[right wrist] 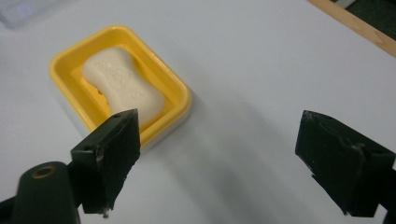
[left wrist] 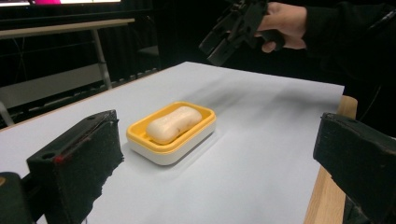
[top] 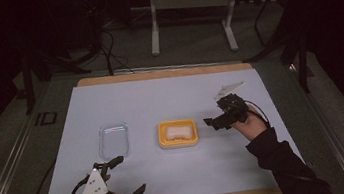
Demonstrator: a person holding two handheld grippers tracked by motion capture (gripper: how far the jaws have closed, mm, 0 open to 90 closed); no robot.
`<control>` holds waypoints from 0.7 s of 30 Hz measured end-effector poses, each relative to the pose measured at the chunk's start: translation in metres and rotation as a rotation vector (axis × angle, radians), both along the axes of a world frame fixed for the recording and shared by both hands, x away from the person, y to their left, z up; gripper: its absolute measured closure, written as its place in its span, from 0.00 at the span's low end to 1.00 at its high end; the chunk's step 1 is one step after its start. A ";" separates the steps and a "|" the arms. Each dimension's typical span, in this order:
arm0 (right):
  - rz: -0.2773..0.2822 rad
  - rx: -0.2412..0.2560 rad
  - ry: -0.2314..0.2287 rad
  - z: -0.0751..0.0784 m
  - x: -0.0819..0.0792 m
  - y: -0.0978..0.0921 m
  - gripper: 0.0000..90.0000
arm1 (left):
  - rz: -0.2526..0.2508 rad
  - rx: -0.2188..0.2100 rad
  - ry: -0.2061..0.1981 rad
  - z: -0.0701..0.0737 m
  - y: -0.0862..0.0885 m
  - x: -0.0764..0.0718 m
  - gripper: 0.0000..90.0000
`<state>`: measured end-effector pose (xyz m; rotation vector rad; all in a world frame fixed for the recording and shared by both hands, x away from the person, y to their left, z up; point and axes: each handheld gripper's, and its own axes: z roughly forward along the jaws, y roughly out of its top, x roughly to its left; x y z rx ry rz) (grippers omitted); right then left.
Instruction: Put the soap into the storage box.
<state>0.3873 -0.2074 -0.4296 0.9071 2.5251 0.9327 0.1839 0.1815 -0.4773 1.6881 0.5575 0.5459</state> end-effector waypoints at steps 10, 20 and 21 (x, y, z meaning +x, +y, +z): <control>-0.039 0.053 -0.010 -0.012 -0.028 -0.018 0.16 | 0.000 0.003 0.001 0.000 0.000 0.000 0.01; -0.105 0.098 -0.057 -0.023 -0.052 -0.033 0.16 | -0.002 0.003 0.006 -0.001 -0.001 0.000 0.01; -0.114 0.103 -0.057 -0.024 -0.054 -0.034 0.16 | -0.002 0.003 0.006 -0.001 -0.001 0.000 0.01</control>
